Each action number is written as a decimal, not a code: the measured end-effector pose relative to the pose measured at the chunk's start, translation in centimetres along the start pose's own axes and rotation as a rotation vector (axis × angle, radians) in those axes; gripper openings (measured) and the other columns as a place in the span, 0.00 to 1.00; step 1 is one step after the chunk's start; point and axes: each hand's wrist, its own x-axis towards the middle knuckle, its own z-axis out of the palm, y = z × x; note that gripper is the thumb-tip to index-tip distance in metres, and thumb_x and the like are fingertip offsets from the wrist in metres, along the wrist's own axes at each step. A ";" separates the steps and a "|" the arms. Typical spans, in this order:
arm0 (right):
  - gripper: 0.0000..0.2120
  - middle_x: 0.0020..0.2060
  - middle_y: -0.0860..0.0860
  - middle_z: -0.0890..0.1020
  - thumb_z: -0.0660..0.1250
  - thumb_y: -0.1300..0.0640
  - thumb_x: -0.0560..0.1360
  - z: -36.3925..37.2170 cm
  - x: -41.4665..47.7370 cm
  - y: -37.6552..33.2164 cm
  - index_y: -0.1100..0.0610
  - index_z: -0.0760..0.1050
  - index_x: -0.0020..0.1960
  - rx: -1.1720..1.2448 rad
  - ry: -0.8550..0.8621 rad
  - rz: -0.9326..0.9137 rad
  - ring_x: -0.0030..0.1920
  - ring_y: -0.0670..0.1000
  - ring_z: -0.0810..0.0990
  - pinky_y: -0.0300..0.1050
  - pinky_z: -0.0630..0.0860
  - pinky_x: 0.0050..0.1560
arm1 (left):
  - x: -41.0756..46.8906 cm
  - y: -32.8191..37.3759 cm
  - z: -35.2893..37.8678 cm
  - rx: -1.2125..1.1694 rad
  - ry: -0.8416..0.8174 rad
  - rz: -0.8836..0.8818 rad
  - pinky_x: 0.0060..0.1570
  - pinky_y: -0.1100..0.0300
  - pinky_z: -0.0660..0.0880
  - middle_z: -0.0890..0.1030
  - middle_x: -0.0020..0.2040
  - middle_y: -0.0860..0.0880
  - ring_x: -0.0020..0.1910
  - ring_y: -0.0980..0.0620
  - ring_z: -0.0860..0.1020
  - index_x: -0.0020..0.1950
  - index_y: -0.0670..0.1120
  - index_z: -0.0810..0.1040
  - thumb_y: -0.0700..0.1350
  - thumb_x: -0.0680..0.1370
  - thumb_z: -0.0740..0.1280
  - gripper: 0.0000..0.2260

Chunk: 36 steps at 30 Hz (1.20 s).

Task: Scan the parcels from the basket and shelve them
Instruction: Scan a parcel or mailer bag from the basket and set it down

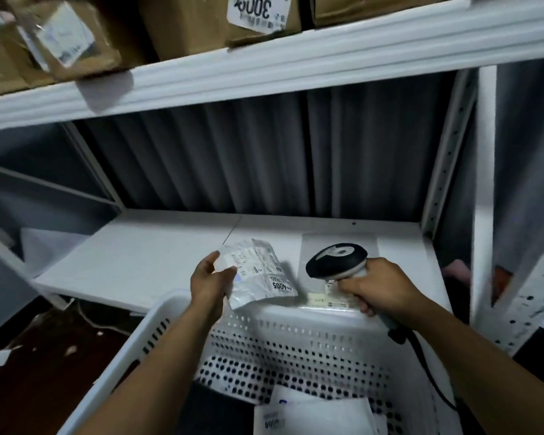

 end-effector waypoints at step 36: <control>0.12 0.41 0.52 0.82 0.72 0.48 0.68 5.8 3.3 -1.9 0.55 0.78 0.45 -0.691 -0.139 -0.277 0.43 0.53 0.80 0.48 0.79 0.46 | -0.8 -9.0 -7.6 0.858 -0.064 0.381 0.59 0.54 0.73 0.78 0.58 0.41 0.60 0.43 0.76 0.55 0.40 0.81 0.32 0.71 0.71 0.13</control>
